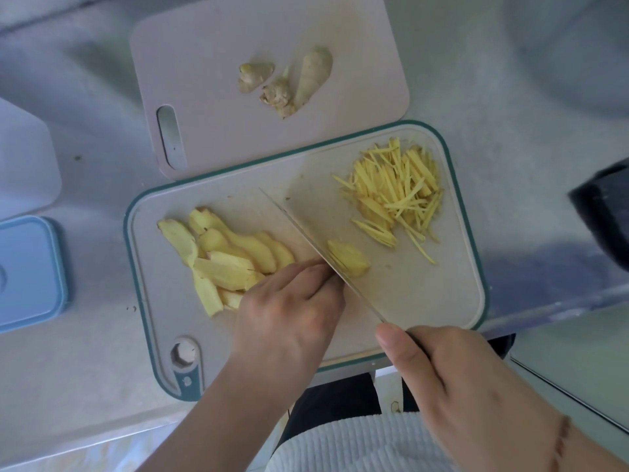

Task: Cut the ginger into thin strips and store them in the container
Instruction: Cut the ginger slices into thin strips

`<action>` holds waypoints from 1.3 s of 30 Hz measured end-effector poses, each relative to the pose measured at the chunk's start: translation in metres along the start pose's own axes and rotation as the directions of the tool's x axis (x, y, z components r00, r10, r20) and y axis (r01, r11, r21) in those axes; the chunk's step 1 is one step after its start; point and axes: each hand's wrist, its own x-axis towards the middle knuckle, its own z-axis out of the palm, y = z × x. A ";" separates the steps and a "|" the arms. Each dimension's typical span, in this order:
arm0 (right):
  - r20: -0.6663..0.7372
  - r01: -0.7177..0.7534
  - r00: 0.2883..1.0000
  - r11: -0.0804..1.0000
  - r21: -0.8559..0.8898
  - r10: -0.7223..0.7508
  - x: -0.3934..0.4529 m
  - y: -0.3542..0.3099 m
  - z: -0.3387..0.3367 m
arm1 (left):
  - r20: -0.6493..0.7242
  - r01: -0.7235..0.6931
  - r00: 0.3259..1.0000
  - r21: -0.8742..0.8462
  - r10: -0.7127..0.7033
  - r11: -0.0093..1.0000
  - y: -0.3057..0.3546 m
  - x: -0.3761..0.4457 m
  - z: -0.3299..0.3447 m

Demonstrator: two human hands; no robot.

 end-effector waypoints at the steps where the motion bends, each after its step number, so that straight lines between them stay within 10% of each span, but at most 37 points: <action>1: 0.000 -0.003 1.000 1.000 -0.003 0.003 0.002 -0.002 0.001 | -0.012 0.000 1.000 0.000 -0.001 1.000 0.001 0.000 0.001; 10: -0.014 0.113 0.994 0.977 0.181 -0.113 0.031 -0.014 -0.009 | -0.042 0.006 0.999 -0.087 -0.010 0.996 -0.005 -0.004 0.003; 30: 0.274 -0.159 0.961 0.867 0.472 0.027 0.016 0.001 -0.057 | -0.036 -0.041 0.999 -0.141 0.037 0.989 -0.021 -0.016 -0.005; 39: 0.373 -0.174 0.928 0.863 0.475 -0.019 0.006 0.017 -0.026 | -0.244 0.287 0.921 -0.097 -0.303 0.953 -0.038 -0.007 -0.023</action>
